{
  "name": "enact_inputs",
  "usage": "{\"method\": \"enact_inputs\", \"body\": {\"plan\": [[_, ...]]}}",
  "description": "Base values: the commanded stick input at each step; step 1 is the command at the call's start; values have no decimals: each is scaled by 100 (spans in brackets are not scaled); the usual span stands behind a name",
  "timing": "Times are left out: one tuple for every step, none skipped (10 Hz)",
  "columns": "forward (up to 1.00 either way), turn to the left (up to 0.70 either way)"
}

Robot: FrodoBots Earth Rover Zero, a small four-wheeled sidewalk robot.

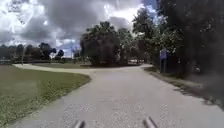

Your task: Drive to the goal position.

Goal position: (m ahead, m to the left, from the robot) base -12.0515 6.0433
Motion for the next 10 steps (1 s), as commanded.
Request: {"method": "enact_inputs", "body": {"plan": [[0, 70], [0, 70], [0, 70], [0, 70], [0, 70], [0, 70], [0, 70], [0, 70], [0, 70], [0, 70]]}}
